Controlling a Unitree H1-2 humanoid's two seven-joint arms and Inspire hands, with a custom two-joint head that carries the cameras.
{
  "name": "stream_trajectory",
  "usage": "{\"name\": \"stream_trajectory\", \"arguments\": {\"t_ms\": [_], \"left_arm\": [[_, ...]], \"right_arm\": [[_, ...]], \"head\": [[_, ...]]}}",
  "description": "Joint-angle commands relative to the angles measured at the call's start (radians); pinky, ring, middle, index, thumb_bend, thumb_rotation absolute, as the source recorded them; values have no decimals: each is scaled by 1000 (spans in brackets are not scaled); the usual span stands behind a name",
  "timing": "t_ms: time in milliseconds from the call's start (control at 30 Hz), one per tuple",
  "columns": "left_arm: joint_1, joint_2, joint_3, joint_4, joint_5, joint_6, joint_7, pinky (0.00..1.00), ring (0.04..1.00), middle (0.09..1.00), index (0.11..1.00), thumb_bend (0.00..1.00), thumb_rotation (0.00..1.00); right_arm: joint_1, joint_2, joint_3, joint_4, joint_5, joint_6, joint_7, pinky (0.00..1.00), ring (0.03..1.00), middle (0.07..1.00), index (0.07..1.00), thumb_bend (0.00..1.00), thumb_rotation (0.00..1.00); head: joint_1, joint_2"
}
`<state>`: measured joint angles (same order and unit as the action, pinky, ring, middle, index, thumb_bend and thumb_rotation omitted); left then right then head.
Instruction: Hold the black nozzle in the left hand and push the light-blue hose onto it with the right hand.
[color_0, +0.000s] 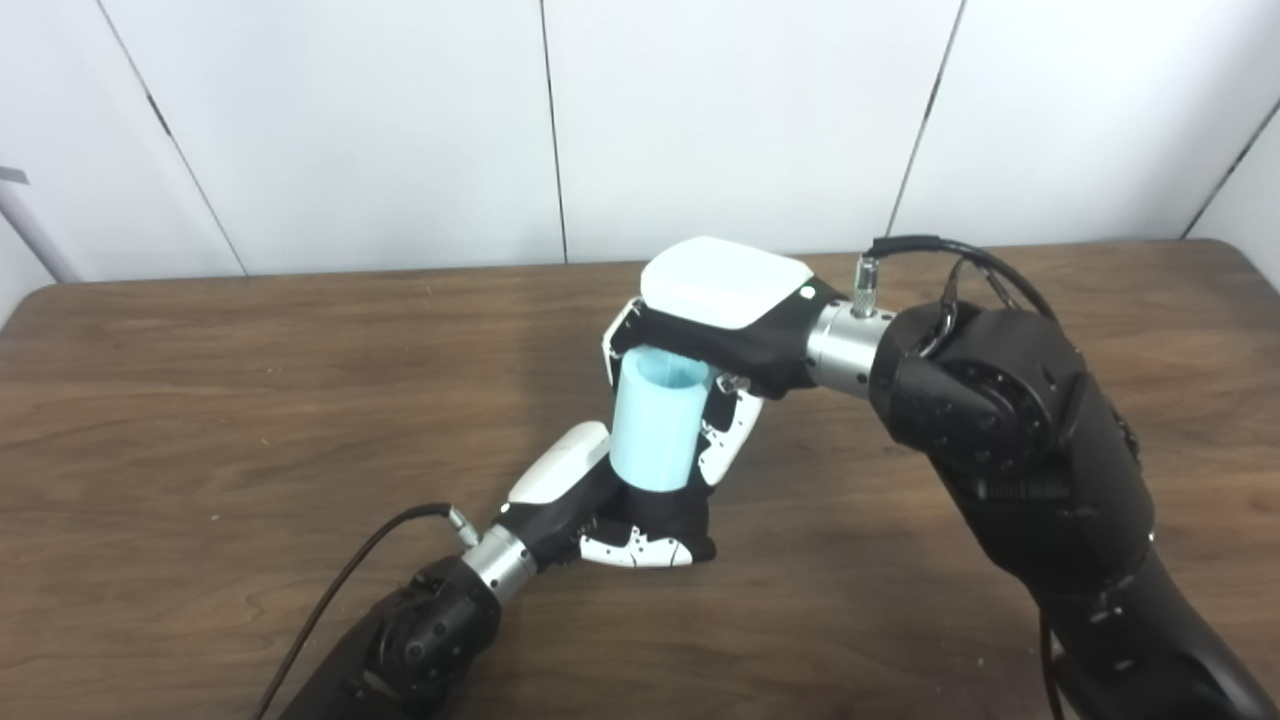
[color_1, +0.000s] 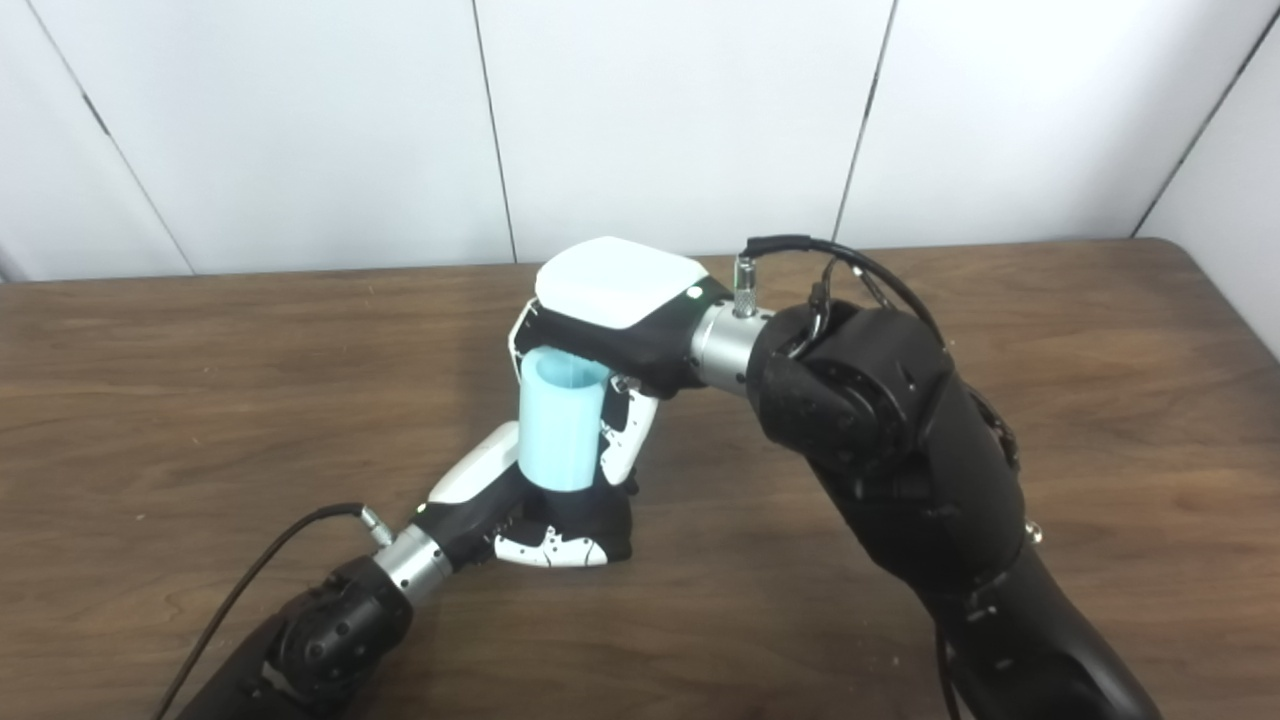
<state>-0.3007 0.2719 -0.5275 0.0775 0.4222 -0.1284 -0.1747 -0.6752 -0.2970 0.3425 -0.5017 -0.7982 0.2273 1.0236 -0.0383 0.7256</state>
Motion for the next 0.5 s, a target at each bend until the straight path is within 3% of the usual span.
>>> {"name": "stream_trajectory", "arguments": {"t_ms": [0,133,200,300,467], "left_arm": [[69,19,-57,60,30,116,-142,767,789,705,486,428,493],[69,20,-57,61,31,111,-140,730,782,705,494,429,492],[69,21,-57,59,31,112,-140,732,782,706,494,429,492],[70,21,-56,58,31,112,-140,769,789,710,484,428,493],[70,21,-57,56,29,118,-145,773,788,708,461,425,486]], "right_arm": [[-17,16,12,-5,52,3,-18,68,148,469,480,530,0],[-9,17,18,-3,60,1,-31,78,159,469,478,530,0],[-3,14,25,-3,56,-7,-40,77,153,410,477,526,0],[3,2,41,-9,42,-29,-57,70,141,463,476,530,0],[-2,-41,97,-58,-75,-119,-83,81,161,470,482,530,0]], "head": [[-2,1],[-1,2],[-1,2],[-1,4],[-1,4]]}}
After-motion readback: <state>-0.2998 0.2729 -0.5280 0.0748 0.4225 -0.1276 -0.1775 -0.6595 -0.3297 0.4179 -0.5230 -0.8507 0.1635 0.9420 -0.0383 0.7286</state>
